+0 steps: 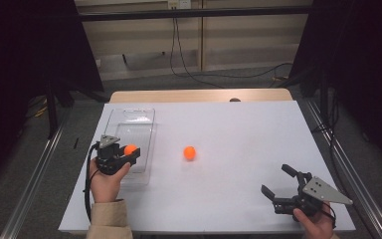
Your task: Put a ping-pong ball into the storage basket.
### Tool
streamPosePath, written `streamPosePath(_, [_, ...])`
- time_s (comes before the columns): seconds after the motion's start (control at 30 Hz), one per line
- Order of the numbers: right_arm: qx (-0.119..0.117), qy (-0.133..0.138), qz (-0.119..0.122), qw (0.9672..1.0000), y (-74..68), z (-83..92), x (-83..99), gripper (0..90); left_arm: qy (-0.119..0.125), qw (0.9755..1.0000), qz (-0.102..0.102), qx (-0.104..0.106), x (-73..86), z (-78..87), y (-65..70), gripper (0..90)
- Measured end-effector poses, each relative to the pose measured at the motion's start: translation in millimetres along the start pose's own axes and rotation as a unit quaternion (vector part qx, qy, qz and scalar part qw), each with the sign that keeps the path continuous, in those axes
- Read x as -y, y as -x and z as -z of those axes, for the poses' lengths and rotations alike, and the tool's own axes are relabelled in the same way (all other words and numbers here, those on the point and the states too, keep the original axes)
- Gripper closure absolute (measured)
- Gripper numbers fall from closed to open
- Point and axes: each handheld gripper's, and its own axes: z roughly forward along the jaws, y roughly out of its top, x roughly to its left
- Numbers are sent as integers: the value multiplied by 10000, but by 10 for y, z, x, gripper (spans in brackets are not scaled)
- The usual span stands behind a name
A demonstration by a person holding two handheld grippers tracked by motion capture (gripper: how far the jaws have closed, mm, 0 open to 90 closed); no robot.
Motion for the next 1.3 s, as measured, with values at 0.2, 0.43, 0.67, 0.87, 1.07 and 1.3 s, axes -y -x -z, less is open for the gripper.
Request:
streamPosePath(0.2, [2, -2, 4, 10000, -1, 0, -1, 24, 0, 10000, 14, -35, 5, -1, -8, 508])
streamPosePath(0.43, [-4, -1, 5, 10000, -2, -1, 0, 24, 49, 10000, 0, -64, -3, 13, -1, 467])
streamPosePath(0.67, [2, 0, 5, 10000, -2, 1, 0, 24, 91, 9999, -67, -17, -33, 32, 43, 419])
streamPosePath(0.87, [7, 8, -4, 10000, -4, 1, -1, 24, 135, 9998, -107, 66, -61, 46, 94, 390])
streamPosePath(1.07, [8, 3, 10, 10000, -2, 0, 0, 24, 159, 9997, -140, 128, -87, 60, 134, 356])
streamPosePath(1.3, [9, 4, 5, 10000, -3, 1, 0, 24, 152, 9994, -217, 223, -111, 63, 188, 330])
